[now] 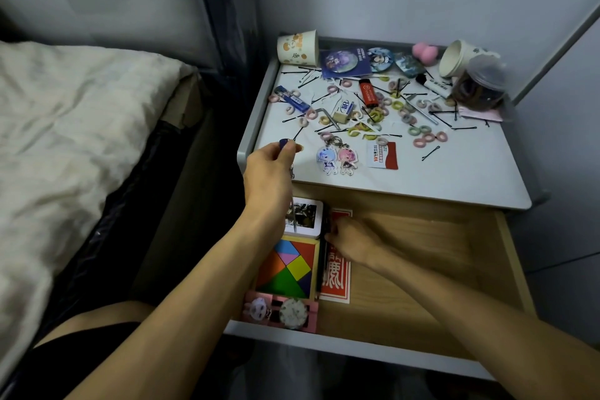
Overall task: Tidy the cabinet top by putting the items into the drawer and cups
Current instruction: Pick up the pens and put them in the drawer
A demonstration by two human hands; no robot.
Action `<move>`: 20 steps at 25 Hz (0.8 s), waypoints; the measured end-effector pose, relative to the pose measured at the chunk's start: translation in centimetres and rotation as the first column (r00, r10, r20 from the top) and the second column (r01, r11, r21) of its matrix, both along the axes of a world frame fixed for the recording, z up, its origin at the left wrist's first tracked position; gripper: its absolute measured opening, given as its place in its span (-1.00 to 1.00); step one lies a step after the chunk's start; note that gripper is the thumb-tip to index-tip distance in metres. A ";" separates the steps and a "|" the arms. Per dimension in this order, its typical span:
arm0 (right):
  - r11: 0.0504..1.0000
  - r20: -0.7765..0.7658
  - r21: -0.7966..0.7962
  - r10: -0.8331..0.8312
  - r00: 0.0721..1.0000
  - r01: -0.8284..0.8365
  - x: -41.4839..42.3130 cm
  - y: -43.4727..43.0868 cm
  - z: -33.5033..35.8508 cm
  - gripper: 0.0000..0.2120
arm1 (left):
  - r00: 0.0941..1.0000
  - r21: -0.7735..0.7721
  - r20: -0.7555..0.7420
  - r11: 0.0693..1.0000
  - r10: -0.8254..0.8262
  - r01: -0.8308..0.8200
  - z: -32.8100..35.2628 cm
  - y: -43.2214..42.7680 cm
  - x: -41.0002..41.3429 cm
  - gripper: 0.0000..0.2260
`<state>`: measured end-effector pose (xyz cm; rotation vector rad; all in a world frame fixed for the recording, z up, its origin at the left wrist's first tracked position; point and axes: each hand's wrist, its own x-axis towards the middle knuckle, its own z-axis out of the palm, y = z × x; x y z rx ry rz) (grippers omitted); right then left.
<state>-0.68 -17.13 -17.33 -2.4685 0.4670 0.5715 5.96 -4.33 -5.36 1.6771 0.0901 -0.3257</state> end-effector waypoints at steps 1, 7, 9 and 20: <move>1.000 0.007 0.011 -0.009 1.000 0.009 0.0 0.0 0.1 -0.82 | 1.000 -0.006 -0.009 1.000 -0.013 0.013 -0.2 0.1 0.0 -0.79; 0.998 0.066 0.011 -0.056 0.996 0.055 -0.2 -0.4 0.9 -0.80 | 0.999 0.026 -0.014 0.999 -0.035 0.035 -0.1 0.1 0.0 -0.90; 0.983 0.267 0.107 -0.173 0.948 0.149 -0.8 -0.3 2.8 -0.83 | 0.999 0.012 -0.026 0.999 -0.029 0.030 -0.1 0.0 0.2 -0.92; 0.797 0.198 0.588 -0.306 0.931 0.137 -4.0 2.0 7.4 -0.88 | 0.794 0.844 0.213 0.516 -0.570 0.144 -1.8 2.7 -0.1 -0.72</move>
